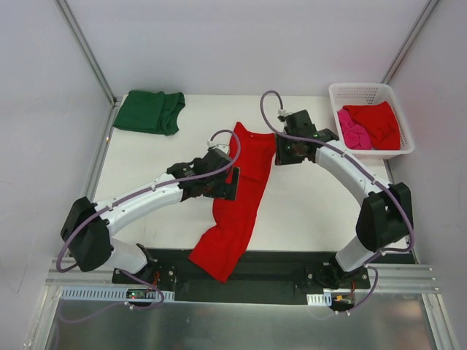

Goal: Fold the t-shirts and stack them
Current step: Fold the tshirt

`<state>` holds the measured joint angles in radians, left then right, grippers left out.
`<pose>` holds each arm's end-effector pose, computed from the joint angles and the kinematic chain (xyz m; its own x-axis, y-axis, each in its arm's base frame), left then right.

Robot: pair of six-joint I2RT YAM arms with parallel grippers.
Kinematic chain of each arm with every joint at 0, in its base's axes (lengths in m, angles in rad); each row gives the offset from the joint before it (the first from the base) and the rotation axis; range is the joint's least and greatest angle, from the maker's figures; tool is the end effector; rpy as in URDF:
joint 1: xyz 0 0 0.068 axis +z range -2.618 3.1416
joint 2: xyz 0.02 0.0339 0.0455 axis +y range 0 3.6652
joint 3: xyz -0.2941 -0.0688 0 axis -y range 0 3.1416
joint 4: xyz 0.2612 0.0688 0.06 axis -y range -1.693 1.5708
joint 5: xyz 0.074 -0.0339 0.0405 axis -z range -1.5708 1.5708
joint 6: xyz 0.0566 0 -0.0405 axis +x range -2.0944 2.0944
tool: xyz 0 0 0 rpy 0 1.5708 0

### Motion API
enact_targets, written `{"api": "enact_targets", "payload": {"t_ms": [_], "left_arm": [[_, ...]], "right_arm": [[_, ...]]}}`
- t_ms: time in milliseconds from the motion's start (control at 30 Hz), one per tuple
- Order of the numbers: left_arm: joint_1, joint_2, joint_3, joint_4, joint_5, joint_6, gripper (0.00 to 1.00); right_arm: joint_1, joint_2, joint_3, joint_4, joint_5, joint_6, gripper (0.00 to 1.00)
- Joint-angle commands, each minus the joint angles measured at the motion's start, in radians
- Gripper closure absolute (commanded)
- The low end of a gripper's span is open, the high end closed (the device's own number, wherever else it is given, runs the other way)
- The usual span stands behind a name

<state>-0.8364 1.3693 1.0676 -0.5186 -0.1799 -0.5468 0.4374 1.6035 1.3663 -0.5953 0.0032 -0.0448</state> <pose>0.2198 -0.2284 0.2865 -0.7558 0.0738 -0.6506 0.2991 0.9228 -0.2428 0.3493 0.1631 0.3078 -0.6504 -0.3536 -0.6722 -0.4512 0.8918 -0.0325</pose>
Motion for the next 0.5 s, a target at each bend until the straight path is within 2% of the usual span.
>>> {"api": "enact_targets", "payload": {"t_ms": [0,133,300,367,467], "left_arm": [[0.01,0.048,0.046,0.063,-0.041,0.093,0.01],[0.026,0.106,0.077,0.078,-0.024,0.11,0.01],[0.082,0.054,0.039,0.095,-0.013,0.099,0.01],[0.152,-0.004,-0.012,0.111,0.005,0.084,0.01],[0.27,-0.1,-0.076,0.121,0.033,0.065,0.01]], "right_arm": [[0.056,-0.008,-0.088,0.063,-0.111,0.042,0.63],[0.107,0.009,-0.118,0.095,-0.155,0.071,0.69],[0.173,0.044,-0.115,0.123,-0.177,0.062,0.92],[0.181,0.071,-0.107,0.132,-0.201,0.066,0.99],[0.192,0.102,-0.099,0.155,-0.242,0.083,0.99]]}}
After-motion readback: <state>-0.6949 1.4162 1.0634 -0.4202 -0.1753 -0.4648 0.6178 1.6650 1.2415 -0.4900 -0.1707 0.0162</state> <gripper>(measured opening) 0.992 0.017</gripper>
